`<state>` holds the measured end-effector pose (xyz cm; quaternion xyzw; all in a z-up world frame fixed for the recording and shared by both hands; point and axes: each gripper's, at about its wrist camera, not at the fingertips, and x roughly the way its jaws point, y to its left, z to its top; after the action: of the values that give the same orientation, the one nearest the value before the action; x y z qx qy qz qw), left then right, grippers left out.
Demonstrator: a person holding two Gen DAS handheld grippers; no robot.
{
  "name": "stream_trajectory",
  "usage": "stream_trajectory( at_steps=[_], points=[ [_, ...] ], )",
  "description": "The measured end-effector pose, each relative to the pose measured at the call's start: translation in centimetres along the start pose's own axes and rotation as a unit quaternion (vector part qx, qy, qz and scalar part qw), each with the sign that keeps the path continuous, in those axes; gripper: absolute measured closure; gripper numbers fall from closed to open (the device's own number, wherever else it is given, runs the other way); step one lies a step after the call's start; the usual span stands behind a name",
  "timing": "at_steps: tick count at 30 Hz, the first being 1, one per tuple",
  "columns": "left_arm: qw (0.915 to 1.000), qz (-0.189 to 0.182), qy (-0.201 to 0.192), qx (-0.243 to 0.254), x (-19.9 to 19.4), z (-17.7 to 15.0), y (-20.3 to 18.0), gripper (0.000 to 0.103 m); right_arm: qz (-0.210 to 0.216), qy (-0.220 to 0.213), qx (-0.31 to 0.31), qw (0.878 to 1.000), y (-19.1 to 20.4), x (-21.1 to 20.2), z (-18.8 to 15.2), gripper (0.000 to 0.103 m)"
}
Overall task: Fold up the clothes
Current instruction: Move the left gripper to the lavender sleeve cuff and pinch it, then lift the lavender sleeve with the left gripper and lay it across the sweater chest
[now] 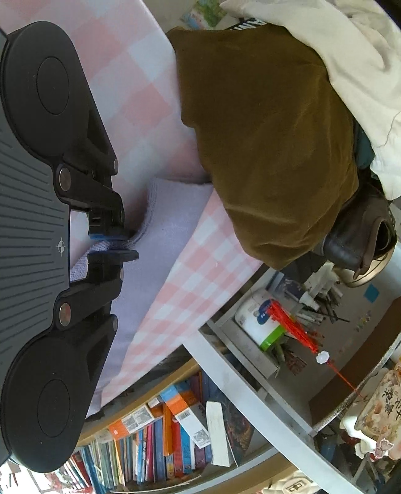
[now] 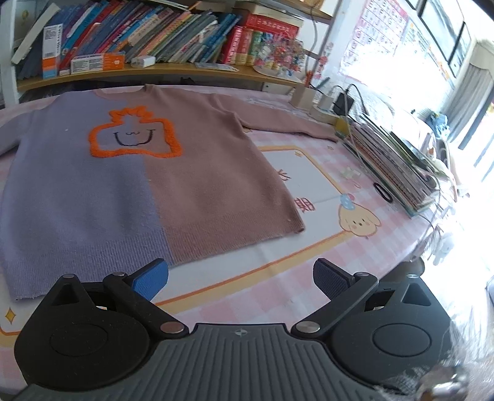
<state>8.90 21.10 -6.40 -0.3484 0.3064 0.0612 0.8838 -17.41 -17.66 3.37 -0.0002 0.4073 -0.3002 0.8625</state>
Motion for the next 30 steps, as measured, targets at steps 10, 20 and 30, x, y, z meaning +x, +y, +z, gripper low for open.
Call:
stream_trajectory(
  at_steps=[10,20,30],
  points=[
    [0.9984,-0.028,-0.038,0.032,-2.6,0.1,-2.5,0.100,0.035,-0.006,-0.008,0.999,-0.5,1.9,1.2,0.002],
    [0.9937,-0.021,-0.091,0.061,-5.2,-1.9,-8.5,0.100,0.102,-0.029,-0.028,0.994,-3.2,5.9,4.1,0.002],
    [0.9815,-0.038,-0.127,0.139,-7.2,-7.1,-20.1,0.100,0.192,-0.050,-0.060,0.978,-8.8,10.7,7.9,0.002]
  ],
)
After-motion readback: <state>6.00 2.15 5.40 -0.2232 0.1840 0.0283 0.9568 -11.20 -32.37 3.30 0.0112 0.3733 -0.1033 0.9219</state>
